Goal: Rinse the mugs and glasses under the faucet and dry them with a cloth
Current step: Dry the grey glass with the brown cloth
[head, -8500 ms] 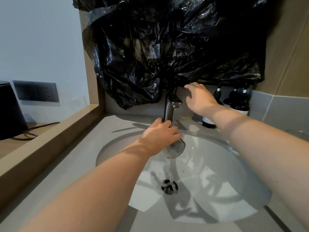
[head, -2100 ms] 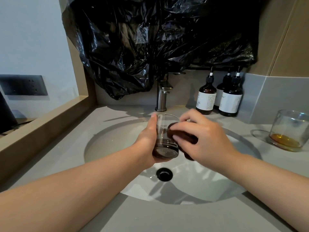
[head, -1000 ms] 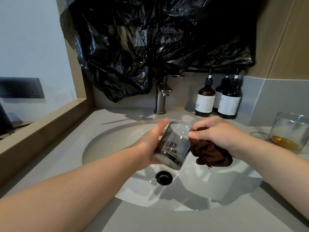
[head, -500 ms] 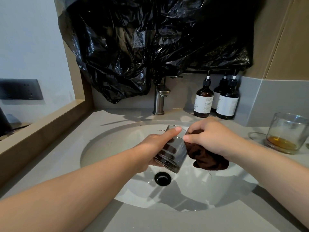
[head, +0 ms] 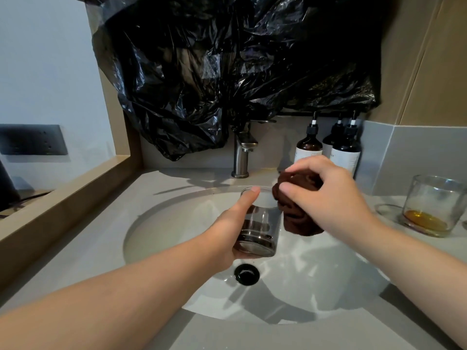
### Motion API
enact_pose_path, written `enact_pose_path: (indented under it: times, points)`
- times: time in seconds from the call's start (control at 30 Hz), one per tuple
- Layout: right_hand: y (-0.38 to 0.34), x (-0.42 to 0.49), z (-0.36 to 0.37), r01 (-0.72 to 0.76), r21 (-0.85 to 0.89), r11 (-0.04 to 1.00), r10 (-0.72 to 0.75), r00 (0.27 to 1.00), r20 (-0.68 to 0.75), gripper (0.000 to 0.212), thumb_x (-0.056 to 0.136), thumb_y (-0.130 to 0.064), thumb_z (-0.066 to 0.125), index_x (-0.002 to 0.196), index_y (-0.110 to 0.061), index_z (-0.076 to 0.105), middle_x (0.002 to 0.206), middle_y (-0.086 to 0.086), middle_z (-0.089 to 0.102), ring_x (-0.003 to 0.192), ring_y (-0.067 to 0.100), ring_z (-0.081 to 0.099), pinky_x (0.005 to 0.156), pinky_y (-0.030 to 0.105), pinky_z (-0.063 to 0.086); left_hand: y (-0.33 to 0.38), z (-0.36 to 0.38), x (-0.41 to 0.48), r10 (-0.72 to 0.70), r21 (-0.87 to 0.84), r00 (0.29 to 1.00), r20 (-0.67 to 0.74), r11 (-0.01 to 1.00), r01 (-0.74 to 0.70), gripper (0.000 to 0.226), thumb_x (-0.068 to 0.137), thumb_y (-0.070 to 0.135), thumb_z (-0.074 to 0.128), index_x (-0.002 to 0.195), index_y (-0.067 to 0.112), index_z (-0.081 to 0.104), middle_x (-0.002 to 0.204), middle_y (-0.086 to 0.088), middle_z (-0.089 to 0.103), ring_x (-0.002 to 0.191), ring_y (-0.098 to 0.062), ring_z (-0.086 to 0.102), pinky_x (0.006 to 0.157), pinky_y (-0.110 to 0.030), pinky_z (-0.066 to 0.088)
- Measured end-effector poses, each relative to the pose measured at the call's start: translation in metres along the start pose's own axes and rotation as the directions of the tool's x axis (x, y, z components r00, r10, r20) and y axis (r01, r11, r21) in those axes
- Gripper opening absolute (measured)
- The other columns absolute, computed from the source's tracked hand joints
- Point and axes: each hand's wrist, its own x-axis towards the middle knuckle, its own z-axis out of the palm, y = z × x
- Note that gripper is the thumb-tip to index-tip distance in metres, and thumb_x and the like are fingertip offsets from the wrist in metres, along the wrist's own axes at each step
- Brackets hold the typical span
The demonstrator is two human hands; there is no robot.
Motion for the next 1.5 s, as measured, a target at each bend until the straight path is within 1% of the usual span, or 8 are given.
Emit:
enact_pose_path:
  times: [0.23,0.4,0.6,0.77,0.97,1.17,1.37,1.5]
  points:
    - [-0.002,-0.029,0.025,0.572,-0.127,0.81,-0.541,0.814,0.212,0.017,0.08,-0.024,0.065,0.089,-0.009,0.069,0.096,-0.001,0.058,0.08,0.016,0.06,0.068,0.033,0.05,0.001,-0.001,0.004,0.131,0.023,0.99,-0.044,0.991,-0.13,0.057,0.082,0.066,0.051,0.106,0.017,0.068,0.093,-0.011,0.073,0.085,-0.027,0.07,0.073,-0.04,0.058]
    - [0.001,-0.009,0.02,0.406,-0.181,0.896,-0.42,0.906,-0.048,0.014,0.078,-0.017,0.07,0.089,-0.009,0.071,0.095,-0.003,0.058,0.084,0.006,0.053,0.077,0.017,0.043,0.0,0.007,0.003,0.158,-0.003,0.985,-0.064,0.987,-0.158,0.059,0.08,0.068,0.054,0.111,0.018,0.064,0.097,-0.013,0.073,0.087,-0.03,0.07,0.079,-0.046,0.058]
    - [0.003,-0.026,0.023,0.622,-0.074,0.779,-0.597,0.773,0.214,0.019,0.082,-0.022,0.064,0.09,-0.006,0.071,0.095,0.002,0.061,0.081,0.018,0.061,0.069,0.035,0.051,0.003,0.0,0.0,0.097,-0.077,0.995,-0.037,0.992,-0.1,0.061,0.08,0.066,0.054,0.1,0.01,0.066,0.081,-0.011,0.071,0.075,-0.027,0.069,0.071,-0.04,0.057]
    - [0.012,-0.007,0.014,0.469,-0.127,0.874,-0.475,0.88,-0.02,0.016,0.079,-0.018,0.067,0.088,-0.004,0.07,0.093,0.003,0.061,0.084,0.01,0.055,0.079,0.022,0.045,0.005,0.005,-0.006,0.055,-0.146,0.998,0.041,0.988,-0.048,0.065,0.08,0.065,0.055,0.109,0.008,0.064,0.079,-0.012,0.07,0.065,-0.025,0.067,0.06,-0.034,0.053]
    - [0.013,-0.025,0.019,0.706,-0.118,0.698,-0.687,0.707,0.17,0.013,0.083,-0.012,0.068,0.09,-0.001,0.07,0.096,0.009,0.062,0.08,0.023,0.06,0.067,0.036,0.05,0.002,0.0,-0.002,0.056,-0.133,0.998,0.032,0.99,-0.052,0.056,0.081,0.065,0.052,0.086,0.01,0.064,0.065,-0.008,0.067,0.055,-0.021,0.066,0.061,-0.034,0.053]
    - [0.016,-0.015,0.02,0.285,0.014,0.958,-0.284,0.952,0.114,0.027,0.08,-0.034,0.064,0.104,-0.028,0.071,0.116,-0.014,0.045,0.111,0.012,0.047,0.096,0.021,0.038,0.004,0.001,-0.004,0.044,-0.138,0.999,-0.005,0.989,-0.044,0.061,0.083,0.065,0.049,0.097,0.009,0.067,0.072,-0.011,0.071,0.057,-0.022,0.068,0.055,-0.031,0.051]
    - [0.014,-0.022,0.026,0.207,0.059,0.977,-0.215,0.953,0.216,0.032,0.087,-0.042,0.051,0.115,-0.035,0.064,0.12,-0.027,0.037,0.12,0.004,0.041,0.099,0.016,0.035,0.006,0.004,-0.008,0.065,-0.107,0.997,-0.04,0.992,-0.069,0.059,0.085,0.066,0.047,0.1,0.012,0.066,0.08,-0.011,0.074,0.069,-0.024,0.071,0.06,-0.033,0.054]
    - [0.014,-0.018,0.024,0.153,0.018,0.988,-0.153,0.987,0.056,0.027,0.085,-0.023,0.067,0.109,-0.034,0.062,0.103,-0.023,0.052,0.102,-0.008,0.048,0.082,0.0,0.034,0.003,0.008,-0.007,0.115,0.009,0.99,-0.08,0.993,-0.115,0.061,0.083,0.069,0.049,0.11,0.017,0.063,0.088,-0.011,0.075,0.08,-0.027,0.073,0.068,-0.039,0.059]
